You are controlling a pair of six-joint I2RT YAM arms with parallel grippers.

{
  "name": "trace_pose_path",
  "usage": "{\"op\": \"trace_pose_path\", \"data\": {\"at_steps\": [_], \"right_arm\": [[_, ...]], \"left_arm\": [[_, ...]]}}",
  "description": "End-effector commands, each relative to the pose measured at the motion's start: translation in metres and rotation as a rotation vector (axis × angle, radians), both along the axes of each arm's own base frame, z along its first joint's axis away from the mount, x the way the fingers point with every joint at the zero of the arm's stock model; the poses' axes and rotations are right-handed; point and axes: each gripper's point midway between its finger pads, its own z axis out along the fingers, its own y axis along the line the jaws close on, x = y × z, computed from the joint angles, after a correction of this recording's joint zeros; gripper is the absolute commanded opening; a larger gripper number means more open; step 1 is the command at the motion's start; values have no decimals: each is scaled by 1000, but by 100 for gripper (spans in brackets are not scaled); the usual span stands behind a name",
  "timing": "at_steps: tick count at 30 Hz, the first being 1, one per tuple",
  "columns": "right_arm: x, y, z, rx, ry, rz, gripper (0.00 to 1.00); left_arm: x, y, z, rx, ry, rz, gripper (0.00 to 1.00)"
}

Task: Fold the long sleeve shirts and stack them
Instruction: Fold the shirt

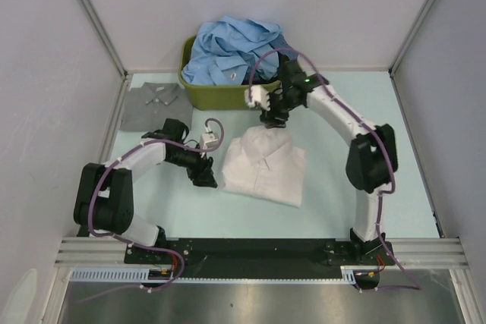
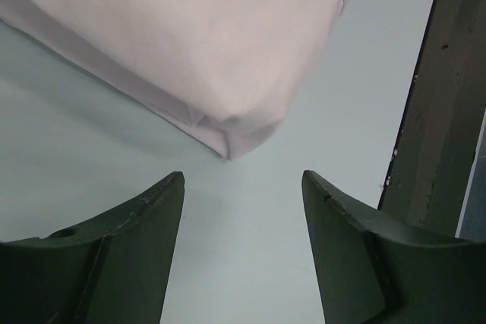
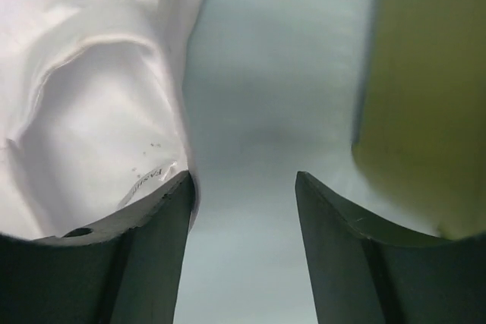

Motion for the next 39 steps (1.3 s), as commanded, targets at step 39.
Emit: {"op": "trace_pose_path", "data": {"at_steps": [39], "right_arm": [[-170,-151,-59,357,1419,-1292,62]], "left_arm": [[5,-55,2,-88,58,-166,53]]}}
